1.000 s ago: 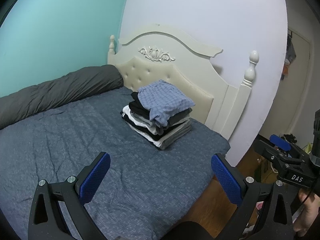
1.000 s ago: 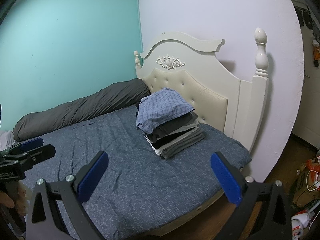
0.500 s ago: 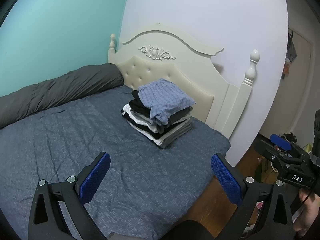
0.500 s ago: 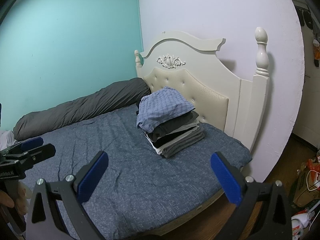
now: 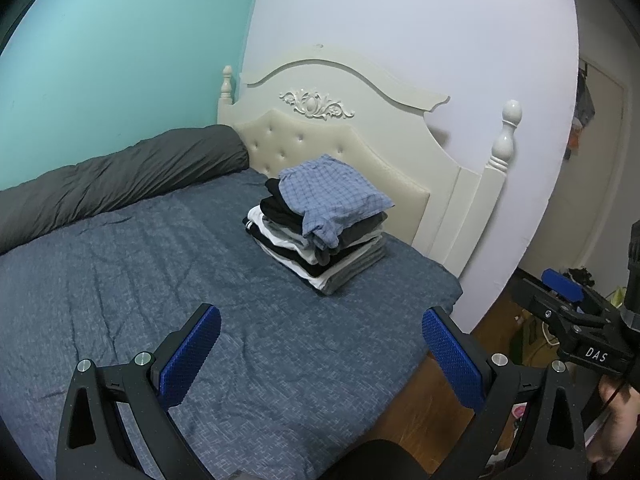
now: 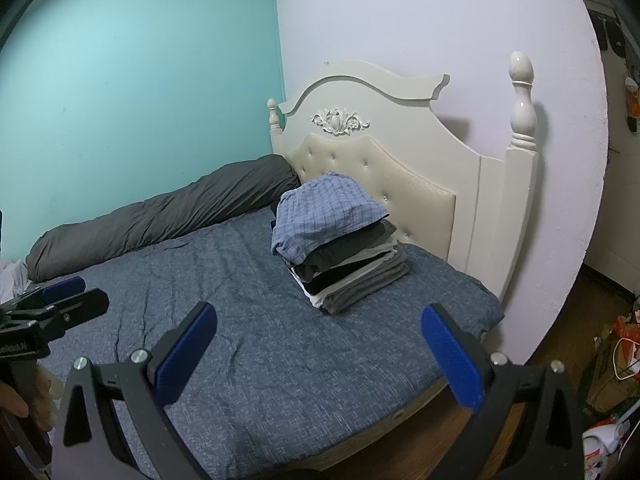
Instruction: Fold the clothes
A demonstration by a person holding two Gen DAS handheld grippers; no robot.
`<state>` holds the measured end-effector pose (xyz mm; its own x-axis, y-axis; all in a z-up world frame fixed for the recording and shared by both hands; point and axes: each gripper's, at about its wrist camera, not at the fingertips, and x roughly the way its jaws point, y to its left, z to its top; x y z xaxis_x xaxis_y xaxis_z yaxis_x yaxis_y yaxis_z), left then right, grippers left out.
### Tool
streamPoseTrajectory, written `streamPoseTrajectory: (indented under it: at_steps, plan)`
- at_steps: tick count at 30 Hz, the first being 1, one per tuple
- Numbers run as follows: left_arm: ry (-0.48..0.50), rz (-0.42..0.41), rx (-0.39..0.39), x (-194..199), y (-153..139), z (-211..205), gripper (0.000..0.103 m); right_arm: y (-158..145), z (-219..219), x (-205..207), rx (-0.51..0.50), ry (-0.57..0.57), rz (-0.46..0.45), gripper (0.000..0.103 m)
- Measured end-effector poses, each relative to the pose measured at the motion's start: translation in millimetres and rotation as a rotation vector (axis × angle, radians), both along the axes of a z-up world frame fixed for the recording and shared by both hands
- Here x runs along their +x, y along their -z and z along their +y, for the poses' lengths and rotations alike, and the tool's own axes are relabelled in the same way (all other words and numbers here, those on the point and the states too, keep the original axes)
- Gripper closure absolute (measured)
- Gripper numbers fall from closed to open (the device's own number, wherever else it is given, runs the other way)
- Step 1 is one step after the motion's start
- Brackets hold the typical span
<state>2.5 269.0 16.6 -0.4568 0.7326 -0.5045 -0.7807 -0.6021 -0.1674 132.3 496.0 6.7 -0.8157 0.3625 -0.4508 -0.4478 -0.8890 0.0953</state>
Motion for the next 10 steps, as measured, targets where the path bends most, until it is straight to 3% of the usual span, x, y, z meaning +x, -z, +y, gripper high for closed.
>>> streamPoseTrajectory:
  at_steps: [10]
  plan:
    - [-0.003,-0.008,0.003,-1.7,1.8,0.1,0.0,-1.2,0.4,0.8,0.001,0.003,0.004,0.0]
